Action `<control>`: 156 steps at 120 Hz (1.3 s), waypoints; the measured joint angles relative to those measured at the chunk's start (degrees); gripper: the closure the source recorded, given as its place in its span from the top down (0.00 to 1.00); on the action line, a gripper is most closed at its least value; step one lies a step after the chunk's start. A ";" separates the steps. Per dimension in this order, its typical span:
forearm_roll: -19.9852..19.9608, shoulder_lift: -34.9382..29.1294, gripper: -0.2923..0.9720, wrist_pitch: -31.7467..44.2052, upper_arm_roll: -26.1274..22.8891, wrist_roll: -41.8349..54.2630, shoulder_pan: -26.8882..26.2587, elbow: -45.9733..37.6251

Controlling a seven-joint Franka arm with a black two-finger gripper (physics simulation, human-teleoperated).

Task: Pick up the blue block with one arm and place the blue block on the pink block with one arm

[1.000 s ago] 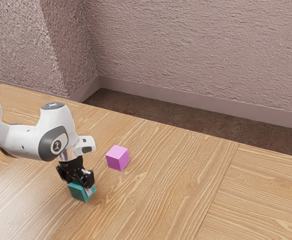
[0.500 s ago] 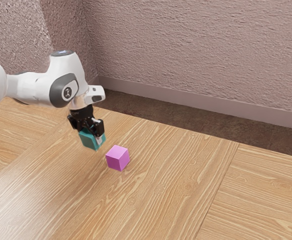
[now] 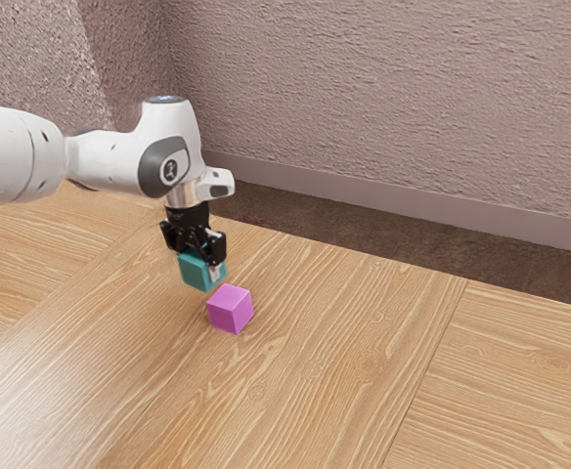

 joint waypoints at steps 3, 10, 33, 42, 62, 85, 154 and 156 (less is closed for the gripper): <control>-0.28 0.30 0.52 -0.10 -0.04 0.12 0.02 0.44; -0.92 0.76 0.52 -0.30 -0.09 0.39 0.05 0.90; -4.26 2.89 0.52 -0.37 -0.06 1.31 0.08 1.92; -5.99 3.42 0.52 -0.26 0.02 1.61 0.08 2.10; -7.85 4.13 0.52 -0.05 0.01 2.15 0.03 2.09; -8.94 3.97 0.55 0.05 -0.10 2.69 -0.44 1.70; -10.11 2.25 0.75 -0.59 0.24 4.85 -0.52 1.53; -10.09 2.02 0.75 -0.64 0.27 4.91 -0.52 1.54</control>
